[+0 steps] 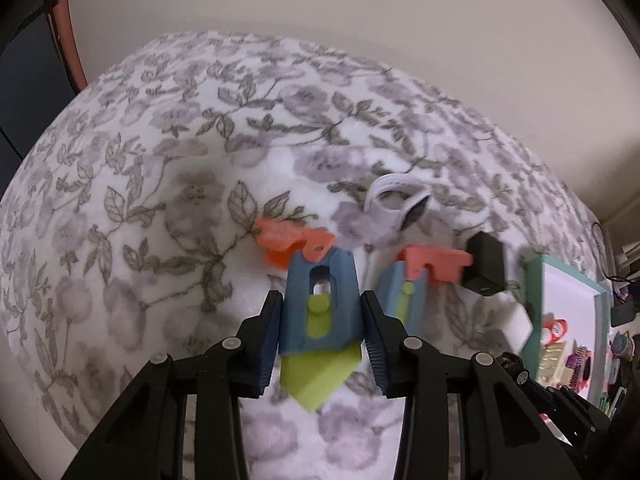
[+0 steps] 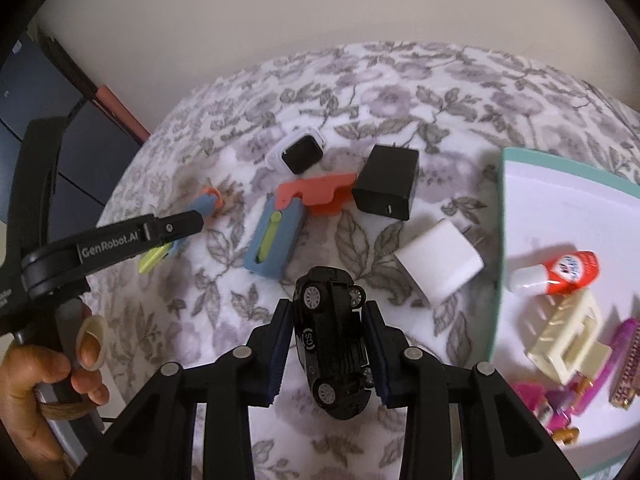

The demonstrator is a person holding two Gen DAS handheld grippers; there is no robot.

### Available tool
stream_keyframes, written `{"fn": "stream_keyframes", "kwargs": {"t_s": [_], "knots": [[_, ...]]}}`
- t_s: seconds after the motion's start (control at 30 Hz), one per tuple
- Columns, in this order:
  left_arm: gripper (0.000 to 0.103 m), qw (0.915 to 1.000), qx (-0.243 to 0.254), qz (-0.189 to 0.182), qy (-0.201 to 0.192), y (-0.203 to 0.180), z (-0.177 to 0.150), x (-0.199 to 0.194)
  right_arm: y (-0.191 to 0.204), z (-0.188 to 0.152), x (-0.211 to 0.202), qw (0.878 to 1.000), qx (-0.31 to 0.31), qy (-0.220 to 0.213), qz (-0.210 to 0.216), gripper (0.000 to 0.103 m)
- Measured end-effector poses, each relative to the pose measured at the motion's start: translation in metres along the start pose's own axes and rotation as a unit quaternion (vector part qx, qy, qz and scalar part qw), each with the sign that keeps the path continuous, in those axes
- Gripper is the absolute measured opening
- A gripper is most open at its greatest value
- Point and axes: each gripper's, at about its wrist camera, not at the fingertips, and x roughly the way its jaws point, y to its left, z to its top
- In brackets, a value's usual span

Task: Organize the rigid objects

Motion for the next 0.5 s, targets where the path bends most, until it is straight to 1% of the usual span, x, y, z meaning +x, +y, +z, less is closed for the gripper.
{"fn": "stream_keyframes", "kwargs": {"t_s": [0.2,0.4,0.5], "knots": [[0.039,0.9994,0.014,-0.016,-0.027,-0.019,-0.005,-0.03,-0.004,-0.006,-0.03,1.0,0.015,-0.024,0.001,0.037],[0.033,0.9985,0.026,-0.031,-0.036,-0.036,-0.011,-0.046,-0.013,-0.014,-0.055,0.998,0.036,-0.045,0.013,0.037],[0.032,0.9979,0.037,-0.035,-0.04,-0.048,-0.014,-0.053,-0.018,-0.016,-0.065,0.997,0.048,-0.053,0.018,0.037]]}}
